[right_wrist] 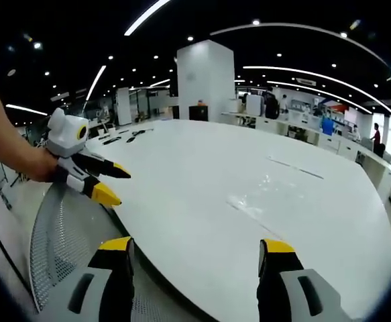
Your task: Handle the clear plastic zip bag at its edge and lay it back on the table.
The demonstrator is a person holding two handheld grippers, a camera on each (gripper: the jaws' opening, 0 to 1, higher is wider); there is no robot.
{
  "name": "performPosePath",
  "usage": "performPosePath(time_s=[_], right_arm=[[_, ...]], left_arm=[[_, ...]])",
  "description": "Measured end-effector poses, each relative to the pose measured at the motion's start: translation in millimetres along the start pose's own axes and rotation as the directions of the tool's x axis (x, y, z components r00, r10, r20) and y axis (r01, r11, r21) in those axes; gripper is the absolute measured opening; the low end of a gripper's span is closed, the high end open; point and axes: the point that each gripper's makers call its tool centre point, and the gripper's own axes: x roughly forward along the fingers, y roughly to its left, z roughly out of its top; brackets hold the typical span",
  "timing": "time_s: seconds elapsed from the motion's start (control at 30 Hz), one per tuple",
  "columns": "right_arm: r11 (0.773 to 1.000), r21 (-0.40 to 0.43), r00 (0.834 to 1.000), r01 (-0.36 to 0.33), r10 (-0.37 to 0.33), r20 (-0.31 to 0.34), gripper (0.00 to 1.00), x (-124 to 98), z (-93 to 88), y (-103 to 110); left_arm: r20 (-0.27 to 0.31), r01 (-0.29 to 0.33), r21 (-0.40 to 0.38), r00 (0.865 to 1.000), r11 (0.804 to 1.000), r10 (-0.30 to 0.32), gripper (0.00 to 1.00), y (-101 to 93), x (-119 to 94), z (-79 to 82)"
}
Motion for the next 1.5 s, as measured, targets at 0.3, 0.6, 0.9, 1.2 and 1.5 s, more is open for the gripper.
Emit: performPosePath(time_s=[0.3, 0.6, 0.9, 1.2, 1.5], right_arm=[[1.0, 0.014, 1.0, 0.002, -0.002, -0.024, 0.75, 1.9, -3.1, -1.3], [1.0, 0.013, 0.999, -0.011, 0.011, -0.048, 0.74, 3.4, -6.7, 0.0], [0.998, 0.018, 0.993, -0.063, 0.064, -0.097, 0.72, 5.6, -13.2, 6.6], [0.995, -0.013, 0.987, -0.094, 0.092, -0.133, 0.66, 6.6, -16.2, 5.4], [0.996, -0.058, 0.986, -0.069, 0.06, -0.154, 0.62, 18.6, -12.2, -27.3]], left_arm=[[0.018, 0.014, -0.007, 1.0, 1.0, -0.014, 0.61, -3.2, -0.5, 4.0], [0.027, 0.02, -0.008, 0.999, 1.0, -0.02, 0.6, -2.6, -0.6, 5.6], [0.029, 0.024, -0.011, 0.999, 1.0, -0.023, 0.6, 0.3, -0.1, 4.1], [0.028, 0.03, -0.012, 0.999, 0.999, -0.03, 0.6, -2.3, -0.2, 5.0], [0.042, 0.039, -0.013, 0.998, 0.999, -0.039, 0.61, -3.8, -0.7, 7.0]])
